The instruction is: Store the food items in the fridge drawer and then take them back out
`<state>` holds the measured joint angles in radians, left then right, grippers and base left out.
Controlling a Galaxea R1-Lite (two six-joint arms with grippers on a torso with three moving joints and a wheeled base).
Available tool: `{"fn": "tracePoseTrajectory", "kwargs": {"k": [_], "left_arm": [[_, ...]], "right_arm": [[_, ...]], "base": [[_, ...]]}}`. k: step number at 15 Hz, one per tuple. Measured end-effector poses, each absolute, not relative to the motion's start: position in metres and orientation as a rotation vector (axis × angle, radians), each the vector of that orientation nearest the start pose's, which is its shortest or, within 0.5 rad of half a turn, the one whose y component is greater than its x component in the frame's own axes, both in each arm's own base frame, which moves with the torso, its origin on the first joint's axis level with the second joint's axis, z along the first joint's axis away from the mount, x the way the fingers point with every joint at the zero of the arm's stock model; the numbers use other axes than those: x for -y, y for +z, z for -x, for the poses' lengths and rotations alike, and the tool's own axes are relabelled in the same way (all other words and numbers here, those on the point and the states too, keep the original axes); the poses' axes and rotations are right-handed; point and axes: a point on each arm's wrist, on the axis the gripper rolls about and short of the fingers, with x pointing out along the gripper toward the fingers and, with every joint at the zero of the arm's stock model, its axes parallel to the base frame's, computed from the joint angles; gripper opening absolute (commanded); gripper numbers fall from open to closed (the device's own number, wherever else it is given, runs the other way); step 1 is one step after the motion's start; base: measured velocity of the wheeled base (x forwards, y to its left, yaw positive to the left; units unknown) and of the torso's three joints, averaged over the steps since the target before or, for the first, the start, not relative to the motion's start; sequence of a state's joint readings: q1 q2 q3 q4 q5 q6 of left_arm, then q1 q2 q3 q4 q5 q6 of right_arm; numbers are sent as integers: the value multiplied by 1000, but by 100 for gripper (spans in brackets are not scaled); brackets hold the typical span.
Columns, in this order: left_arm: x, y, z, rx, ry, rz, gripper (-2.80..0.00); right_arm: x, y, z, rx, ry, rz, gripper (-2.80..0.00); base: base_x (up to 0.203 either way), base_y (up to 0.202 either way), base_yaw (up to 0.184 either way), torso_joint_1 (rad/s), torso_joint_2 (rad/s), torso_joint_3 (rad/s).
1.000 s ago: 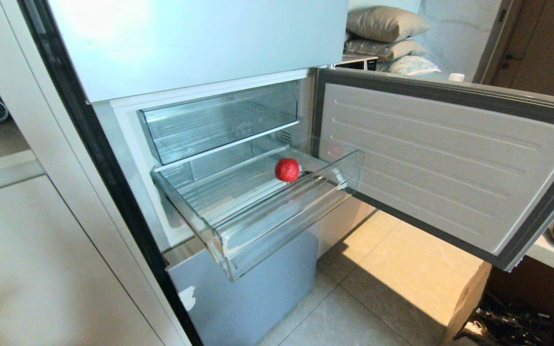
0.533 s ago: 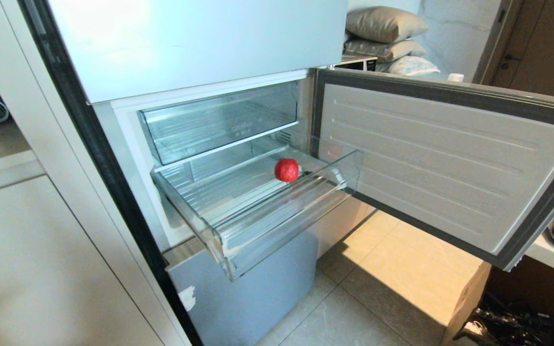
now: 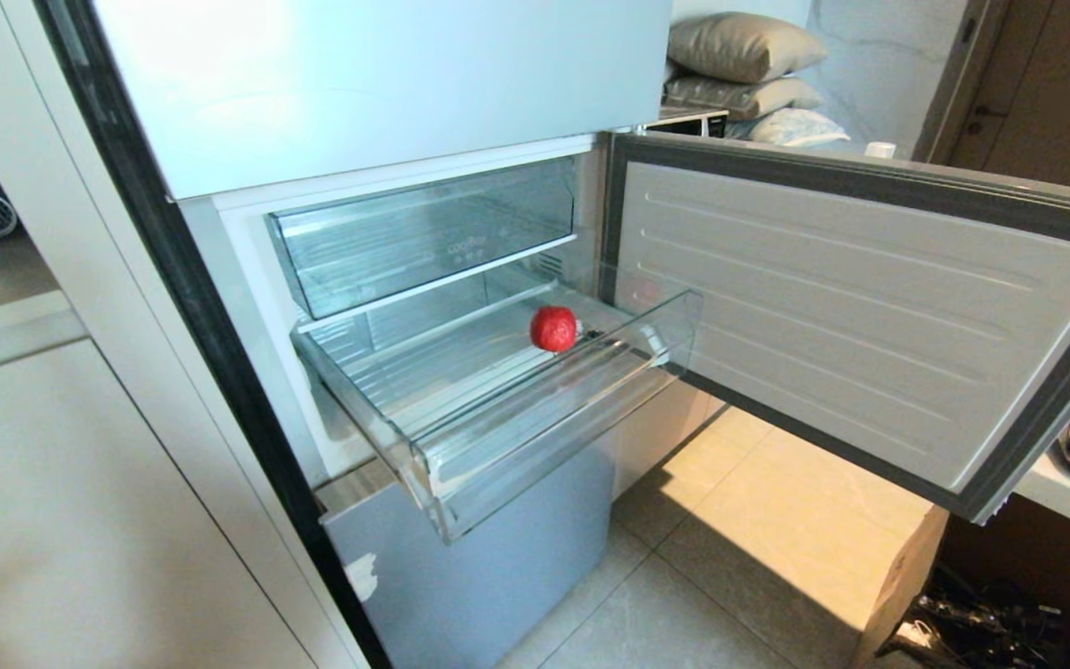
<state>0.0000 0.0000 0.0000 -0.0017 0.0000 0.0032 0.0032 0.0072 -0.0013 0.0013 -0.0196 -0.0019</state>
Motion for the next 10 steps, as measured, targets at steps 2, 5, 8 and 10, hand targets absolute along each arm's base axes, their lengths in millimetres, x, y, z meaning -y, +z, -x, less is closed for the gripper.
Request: {"fn": "tracePoseTrajectory", "kwargs": {"k": [2,5,8,10], "left_arm": [[0,76,23,2,0,-3,-280],[0,76,23,2,0,-4,-280],[0,76,23,2,0,-3,-280],[0,76,23,2,0,-3,-280]], "right_arm": [[1,75,23,-2,-18,-6,-280],[1,75,23,-2,-20,-17,-280],[1,75,23,-2,-21,-17,-280],[1,75,23,-2,-21,-21,-280]], "base": [[0,0,0,0,0,0],[2,-2,74,-1,1,2],[-1,-9,175,0,3,2],[2,-9,178,4,3,5]]}}
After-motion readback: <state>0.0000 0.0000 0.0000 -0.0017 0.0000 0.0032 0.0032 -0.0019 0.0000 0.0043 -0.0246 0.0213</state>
